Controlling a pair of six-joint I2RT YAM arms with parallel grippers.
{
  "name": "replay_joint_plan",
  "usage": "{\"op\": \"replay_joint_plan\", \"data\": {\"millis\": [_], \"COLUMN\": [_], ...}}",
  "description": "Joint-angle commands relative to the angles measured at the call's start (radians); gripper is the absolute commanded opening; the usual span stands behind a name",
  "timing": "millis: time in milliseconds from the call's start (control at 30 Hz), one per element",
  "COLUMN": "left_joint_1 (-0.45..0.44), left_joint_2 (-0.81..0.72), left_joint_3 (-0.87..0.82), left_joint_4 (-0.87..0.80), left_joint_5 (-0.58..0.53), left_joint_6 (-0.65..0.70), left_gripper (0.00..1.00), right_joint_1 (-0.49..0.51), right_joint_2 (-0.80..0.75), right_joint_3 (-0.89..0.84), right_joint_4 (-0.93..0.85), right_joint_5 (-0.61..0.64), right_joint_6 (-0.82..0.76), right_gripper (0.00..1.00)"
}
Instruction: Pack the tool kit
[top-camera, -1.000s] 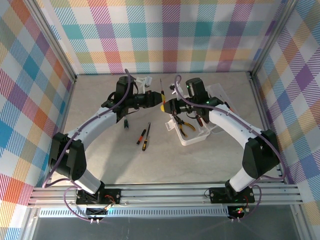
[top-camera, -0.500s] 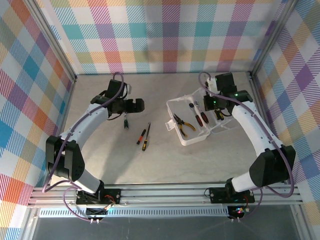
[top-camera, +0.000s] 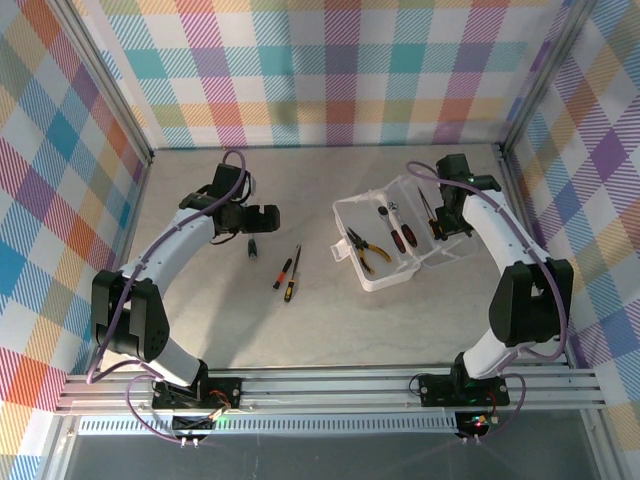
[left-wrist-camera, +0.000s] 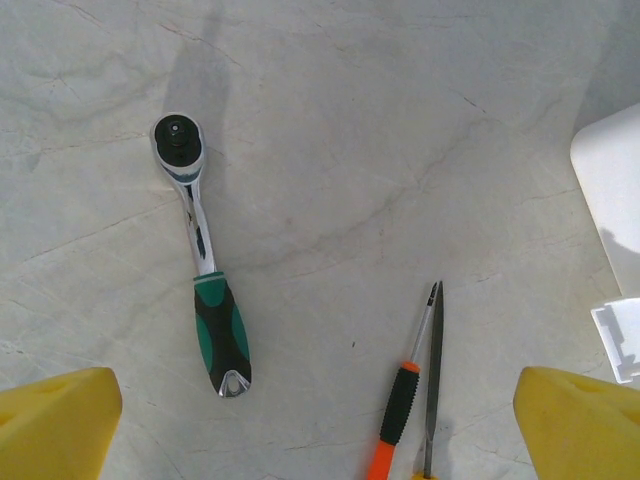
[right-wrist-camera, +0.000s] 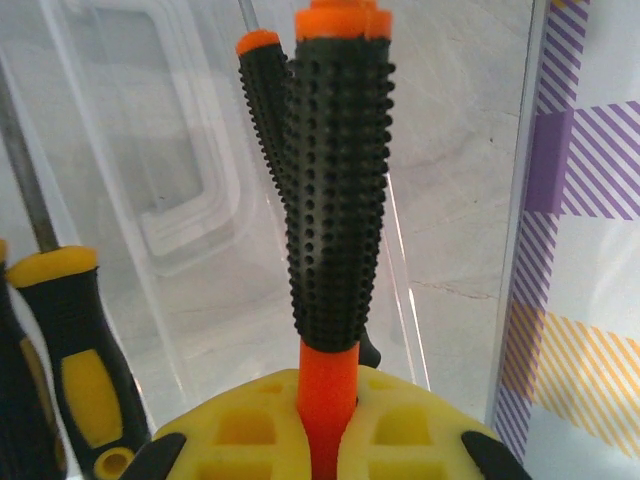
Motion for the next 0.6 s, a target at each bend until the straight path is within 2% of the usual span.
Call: {"op": "replay_joint_plan", "data": {"millis": [0,67,200,300,567], "left_joint_1": [0.005,0.005,0.005,0.005,0.010], "left_joint_2": [0.008,0.011,0.015,0.015,0.020], "left_joint_3": [-0.010,-0.009,-0.008,-0.007,-0.006], "left_joint_4": [-0.017,-0.015,-0.014,-0.012,-0.016], "left_joint_5": [0.006,0.007,0.010,0.009,0.003], "left_joint_6": [0.013,0.014,0.014,0.015,0.020], "left_gripper": [1.00,1.00,1.00,1.00,1.00], "right_joint_1": [-0.006,-0.006,-0.006,-0.006,-0.006], "right_joint_2": [0.013,0.011,0.007,0.004,-0.028], "right_joint_3": [0.022,0.022,0.024,0.027,0.034], "right_joint_4": [-0.026,-0.026,-0.027,-0.031,-0.033], "right_joint_5": [0.037,0.033,0.025,0.023,0.023], "right_joint_6": [-0.016,-0.014,-0.013,-0.010,-0.005], "right_gripper": [0.00,0.00,0.17,0.27,0.36]}}
